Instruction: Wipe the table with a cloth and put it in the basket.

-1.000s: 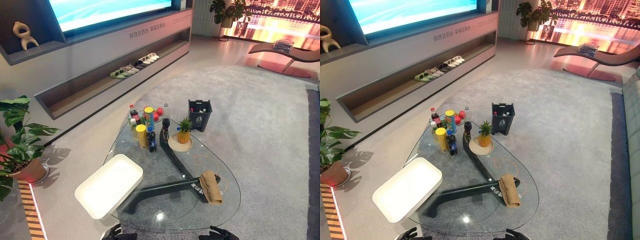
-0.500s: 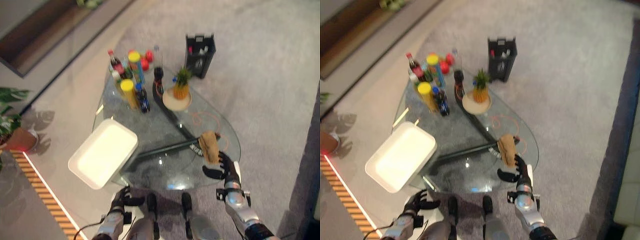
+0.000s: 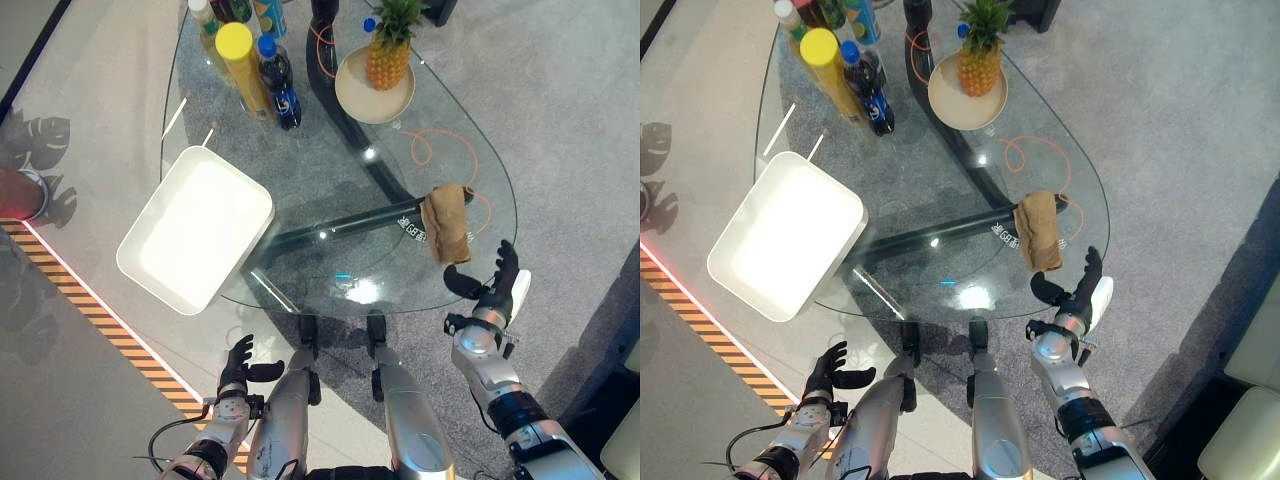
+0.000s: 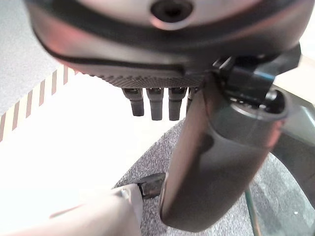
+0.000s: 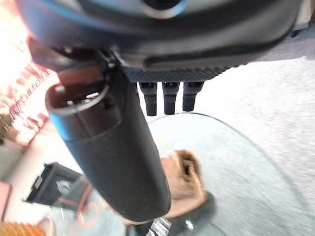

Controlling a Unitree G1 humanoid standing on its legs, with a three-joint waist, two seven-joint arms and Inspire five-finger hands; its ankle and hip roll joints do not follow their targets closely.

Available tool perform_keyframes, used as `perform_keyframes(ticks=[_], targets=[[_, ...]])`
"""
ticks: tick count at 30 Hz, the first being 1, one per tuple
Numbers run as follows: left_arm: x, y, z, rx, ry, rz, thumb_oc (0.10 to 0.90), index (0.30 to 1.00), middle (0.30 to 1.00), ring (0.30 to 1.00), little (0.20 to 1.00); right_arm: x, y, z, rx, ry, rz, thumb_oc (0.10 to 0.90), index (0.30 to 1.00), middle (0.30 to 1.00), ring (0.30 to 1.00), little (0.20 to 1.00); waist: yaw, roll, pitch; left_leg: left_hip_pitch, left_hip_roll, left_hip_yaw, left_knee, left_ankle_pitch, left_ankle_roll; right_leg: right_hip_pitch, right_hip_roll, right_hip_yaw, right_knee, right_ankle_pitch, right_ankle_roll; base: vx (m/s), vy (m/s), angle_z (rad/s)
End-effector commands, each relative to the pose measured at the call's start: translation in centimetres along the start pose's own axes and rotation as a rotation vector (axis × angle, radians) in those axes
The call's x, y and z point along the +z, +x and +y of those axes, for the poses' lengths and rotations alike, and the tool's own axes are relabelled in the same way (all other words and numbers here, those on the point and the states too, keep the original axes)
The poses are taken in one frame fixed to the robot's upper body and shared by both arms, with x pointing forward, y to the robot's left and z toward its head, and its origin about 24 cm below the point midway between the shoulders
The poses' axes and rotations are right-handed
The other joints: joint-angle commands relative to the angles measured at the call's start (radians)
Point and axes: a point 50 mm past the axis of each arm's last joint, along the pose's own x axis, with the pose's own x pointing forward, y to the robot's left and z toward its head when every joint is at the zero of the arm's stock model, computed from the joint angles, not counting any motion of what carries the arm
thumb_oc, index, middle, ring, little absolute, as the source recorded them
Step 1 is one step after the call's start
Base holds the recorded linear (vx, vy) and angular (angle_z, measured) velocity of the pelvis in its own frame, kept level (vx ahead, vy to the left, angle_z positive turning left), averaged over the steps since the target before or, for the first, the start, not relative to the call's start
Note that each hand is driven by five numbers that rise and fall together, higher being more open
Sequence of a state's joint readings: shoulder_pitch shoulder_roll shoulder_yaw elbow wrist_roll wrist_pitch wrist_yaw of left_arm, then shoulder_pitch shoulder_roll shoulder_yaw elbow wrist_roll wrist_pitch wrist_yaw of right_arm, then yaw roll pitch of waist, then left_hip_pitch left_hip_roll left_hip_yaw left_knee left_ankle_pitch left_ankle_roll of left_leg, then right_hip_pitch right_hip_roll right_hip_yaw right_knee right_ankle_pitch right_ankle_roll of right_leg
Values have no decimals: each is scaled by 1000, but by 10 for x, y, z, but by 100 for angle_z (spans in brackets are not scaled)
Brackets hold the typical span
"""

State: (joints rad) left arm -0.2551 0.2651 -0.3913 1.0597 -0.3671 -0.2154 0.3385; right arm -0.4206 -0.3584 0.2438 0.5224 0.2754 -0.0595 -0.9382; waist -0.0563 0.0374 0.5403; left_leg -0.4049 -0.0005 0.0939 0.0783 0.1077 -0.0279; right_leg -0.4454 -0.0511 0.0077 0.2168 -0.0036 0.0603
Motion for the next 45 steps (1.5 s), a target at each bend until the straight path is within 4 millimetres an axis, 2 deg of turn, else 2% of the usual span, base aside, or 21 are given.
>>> perform_keyframes(ticks=[1, 6, 14, 29, 38, 45], targets=[[-10, -5, 0, 25, -20, 9, 800, 900, 900, 900, 900, 29, 10, -17, -124, 88, -123, 800, 900, 900, 900, 900, -15, -5, -20, -131, -75, -15, 224, -140, 33, -93, 0, -48, 35, 25, -27, 27, 55, 10], [-2, -5, -7, 16, -34, -21, 800, 900, 900, 900, 900, 59, 17, -12, -119, 136, -212, 800, 900, 900, 900, 900, -9, 7, -20, -227, -78, -13, 263, -137, 33, -189, 3, -51, 73, 27, -33, 32, 32, 7], [6, -5, -11, -1, -43, -47, 800, 900, 900, 900, 900, 98, 28, -20, -196, 228, -277, 800, 900, 900, 900, 900, 3, 23, -20, -328, -79, -24, 310, -140, 33, -299, 7, -50, 126, 23, -32, 54, 2, 4], [18, 2, -12, 4, -64, -62, 800, 900, 900, 900, 900, 123, 46, -20, -212, 287, -278, 800, 900, 900, 900, 900, 9, 39, -20, -470, -70, -43, 376, -135, 31, -453, 18, -38, 204, 17, -37, 45, -7, 1], [23, 4, -14, 16, -76, -72, 800, 900, 900, 900, 900, 144, 41, -8, -143, 321, -332, 800, 900, 900, 900, 900, 13, 36, -20, -539, -70, -55, 394, -130, 28, -523, 25, -31, 231, 22, -36, 23, 0, 0], [27, 7, -10, 33, -80, -80, 800, 900, 900, 900, 900, 145, 51, -8, -156, 334, -260, 800, 900, 900, 900, 900, 18, 36, -20, -582, -73, -63, 398, -119, 21, -564, 21, -33, 233, 37, -31, 0, 0, 0]])
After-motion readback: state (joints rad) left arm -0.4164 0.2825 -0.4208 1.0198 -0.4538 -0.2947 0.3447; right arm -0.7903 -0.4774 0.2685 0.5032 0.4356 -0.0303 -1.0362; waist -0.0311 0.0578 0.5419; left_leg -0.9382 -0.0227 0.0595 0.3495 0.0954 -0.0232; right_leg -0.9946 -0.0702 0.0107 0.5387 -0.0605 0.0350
